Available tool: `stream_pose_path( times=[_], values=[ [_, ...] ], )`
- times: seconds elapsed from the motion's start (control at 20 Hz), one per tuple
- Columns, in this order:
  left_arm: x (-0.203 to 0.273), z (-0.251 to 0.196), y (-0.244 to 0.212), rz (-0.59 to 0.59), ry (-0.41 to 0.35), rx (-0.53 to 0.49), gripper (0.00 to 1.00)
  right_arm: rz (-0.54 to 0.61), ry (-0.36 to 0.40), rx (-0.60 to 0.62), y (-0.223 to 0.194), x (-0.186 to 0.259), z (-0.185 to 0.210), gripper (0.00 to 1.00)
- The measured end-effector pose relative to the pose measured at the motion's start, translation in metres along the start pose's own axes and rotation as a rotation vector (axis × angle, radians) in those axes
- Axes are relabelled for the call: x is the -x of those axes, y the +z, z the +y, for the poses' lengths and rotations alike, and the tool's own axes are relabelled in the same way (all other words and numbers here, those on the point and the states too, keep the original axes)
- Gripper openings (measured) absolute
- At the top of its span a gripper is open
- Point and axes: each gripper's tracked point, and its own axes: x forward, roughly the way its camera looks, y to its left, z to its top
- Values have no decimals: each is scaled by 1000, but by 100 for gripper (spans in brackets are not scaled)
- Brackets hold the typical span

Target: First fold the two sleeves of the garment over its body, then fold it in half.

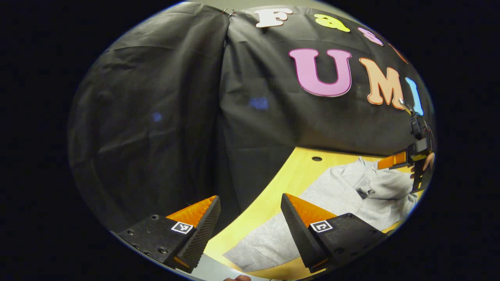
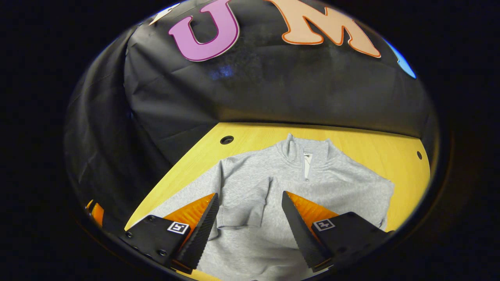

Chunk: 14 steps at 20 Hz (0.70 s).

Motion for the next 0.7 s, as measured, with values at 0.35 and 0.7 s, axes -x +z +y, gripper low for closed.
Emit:
stream_pose_path(
  times=[0.35,0.7],
  values=[
    [-10,2,-88,229,12,57,93,-16,-66,31,-11,28,-39,97],
    [-10,5,-140,354,42,124,93,-19,-112,39,-17,49,-66,99]
  ],
)
